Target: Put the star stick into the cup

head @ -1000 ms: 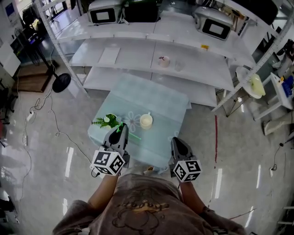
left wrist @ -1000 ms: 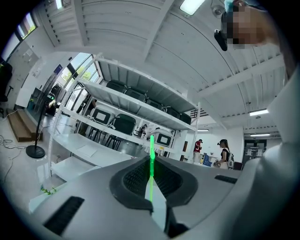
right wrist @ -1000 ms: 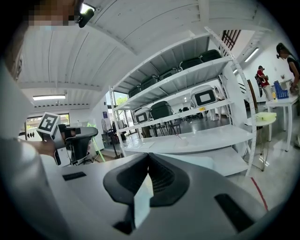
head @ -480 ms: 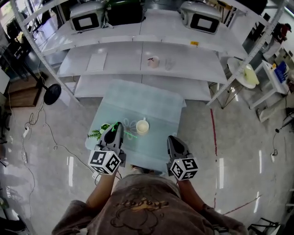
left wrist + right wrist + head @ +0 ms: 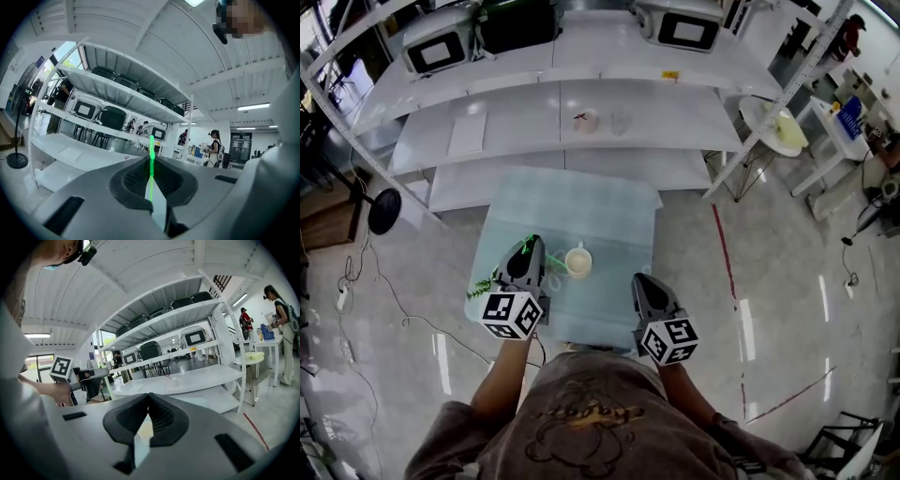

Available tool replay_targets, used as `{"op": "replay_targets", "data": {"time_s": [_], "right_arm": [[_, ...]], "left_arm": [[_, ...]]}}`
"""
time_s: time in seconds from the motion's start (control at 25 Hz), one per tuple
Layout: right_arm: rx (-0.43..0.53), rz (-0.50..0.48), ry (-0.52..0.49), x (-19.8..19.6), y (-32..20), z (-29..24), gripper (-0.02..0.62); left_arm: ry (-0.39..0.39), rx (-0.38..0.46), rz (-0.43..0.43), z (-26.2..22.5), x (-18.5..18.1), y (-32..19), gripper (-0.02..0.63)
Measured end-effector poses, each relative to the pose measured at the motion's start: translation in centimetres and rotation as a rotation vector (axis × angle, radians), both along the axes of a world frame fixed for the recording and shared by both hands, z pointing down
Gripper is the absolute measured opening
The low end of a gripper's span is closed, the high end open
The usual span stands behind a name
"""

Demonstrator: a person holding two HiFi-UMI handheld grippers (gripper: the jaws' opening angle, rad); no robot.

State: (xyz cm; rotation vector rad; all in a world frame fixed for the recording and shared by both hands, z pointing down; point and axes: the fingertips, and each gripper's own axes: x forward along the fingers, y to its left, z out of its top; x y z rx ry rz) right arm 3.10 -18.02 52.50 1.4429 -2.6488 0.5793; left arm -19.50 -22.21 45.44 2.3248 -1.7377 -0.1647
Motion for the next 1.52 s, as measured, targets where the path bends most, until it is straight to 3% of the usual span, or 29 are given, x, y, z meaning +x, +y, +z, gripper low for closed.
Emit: {"op": "replay_targets", "data": {"time_s": [0.48,0.68,1.52], "right_arm": [[-0.041,0.089,0.012,1.7,0.6,1.8,0.003],[-0.061,0.152,0.018,3.9,1.3,2.3,0.003],[-0.105,0.265,0.038,7.8,3.0,3.8,0.003]], "left_arm": [[0.013,-0.091,0.084,6.8,2.4,-4.4,0.031],[-0.018,-0.119,0.121,9.0,3.9,-5.5,0.031],[-0.03,-0.273,0.13,17.4,5.9,-8.0,0.031]]}}
